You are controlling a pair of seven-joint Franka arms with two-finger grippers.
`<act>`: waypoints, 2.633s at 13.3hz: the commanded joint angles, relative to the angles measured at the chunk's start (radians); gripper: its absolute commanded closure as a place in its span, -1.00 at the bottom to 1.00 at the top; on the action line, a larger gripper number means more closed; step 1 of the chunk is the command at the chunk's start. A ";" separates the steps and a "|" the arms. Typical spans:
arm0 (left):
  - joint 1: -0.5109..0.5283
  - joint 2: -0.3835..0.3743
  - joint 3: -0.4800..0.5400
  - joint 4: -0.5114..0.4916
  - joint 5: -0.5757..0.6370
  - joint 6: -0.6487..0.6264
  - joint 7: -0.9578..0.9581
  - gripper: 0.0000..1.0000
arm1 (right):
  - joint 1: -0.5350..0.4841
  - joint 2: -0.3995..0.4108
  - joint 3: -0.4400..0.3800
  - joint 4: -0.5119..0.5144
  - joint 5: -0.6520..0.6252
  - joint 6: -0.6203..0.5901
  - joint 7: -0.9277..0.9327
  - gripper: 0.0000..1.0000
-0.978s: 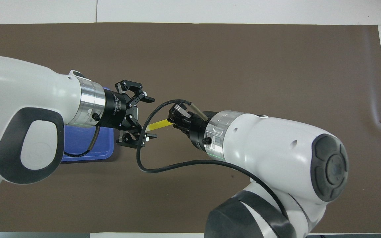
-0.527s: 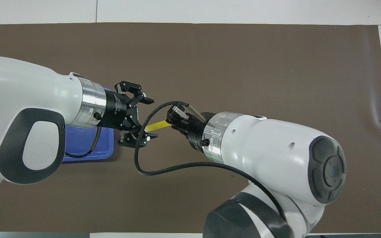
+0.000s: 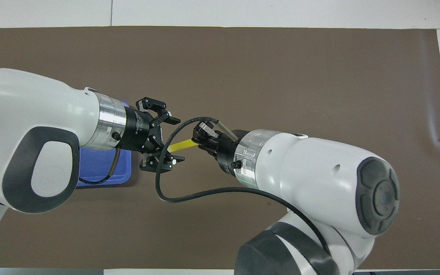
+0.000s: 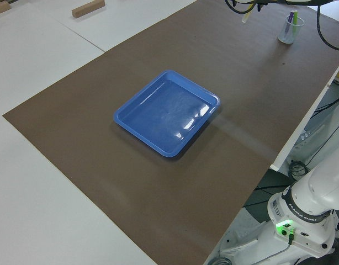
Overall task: Right arm passes pens to left for tray arrangement
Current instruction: 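Close the left gripper on the yellow pen held by the right gripper, then place the yellow pen in the tray with the left gripper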
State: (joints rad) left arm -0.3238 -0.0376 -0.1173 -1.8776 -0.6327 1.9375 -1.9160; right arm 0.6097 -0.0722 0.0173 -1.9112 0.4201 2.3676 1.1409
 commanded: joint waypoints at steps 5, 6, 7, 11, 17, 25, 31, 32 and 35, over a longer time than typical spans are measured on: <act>-0.012 -0.057 0.007 -0.031 -0.015 -0.023 -0.003 -0.24 | -0.005 -0.020 0.001 -0.028 0.025 0.022 -0.007 1.00; -0.012 -0.062 0.007 -0.031 -0.015 -0.026 -0.005 -0.19 | -0.005 -0.020 0.001 -0.028 0.025 0.022 -0.007 1.00; -0.014 -0.064 0.007 -0.034 -0.015 -0.026 -0.005 -0.18 | -0.005 -0.020 0.001 -0.028 0.025 0.022 -0.009 1.00; -0.037 -0.085 0.007 -0.072 -0.018 -0.011 -0.003 -0.18 | -0.008 -0.020 0.001 -0.028 0.025 0.022 -0.009 1.00; -0.029 -0.085 0.008 -0.069 -0.030 -0.011 -0.003 0.36 | -0.008 -0.020 0.001 -0.028 0.023 0.022 -0.009 1.00; -0.027 -0.085 0.011 -0.061 -0.028 0.011 0.002 1.00 | -0.010 -0.020 0.001 -0.028 0.025 0.021 -0.009 1.00; -0.012 -0.084 0.013 -0.063 -0.024 0.035 0.014 1.00 | -0.034 -0.027 -0.007 -0.020 0.013 -0.109 -0.163 -1.00; -0.006 -0.082 0.013 -0.064 -0.022 0.044 0.034 1.00 | -0.066 -0.029 -0.007 -0.013 0.008 -0.173 -0.256 -1.00; 0.032 -0.084 0.015 -0.071 -0.019 0.055 0.174 1.00 | -0.180 -0.050 -0.008 -0.022 -0.021 -0.371 -0.667 -1.00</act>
State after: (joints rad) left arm -0.3294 -0.0910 -0.1060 -1.9188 -0.6474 1.9754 -1.8377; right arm 0.5099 -0.0889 0.0057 -1.9024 0.4123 2.0958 0.7057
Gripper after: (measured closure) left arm 0.828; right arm 0.000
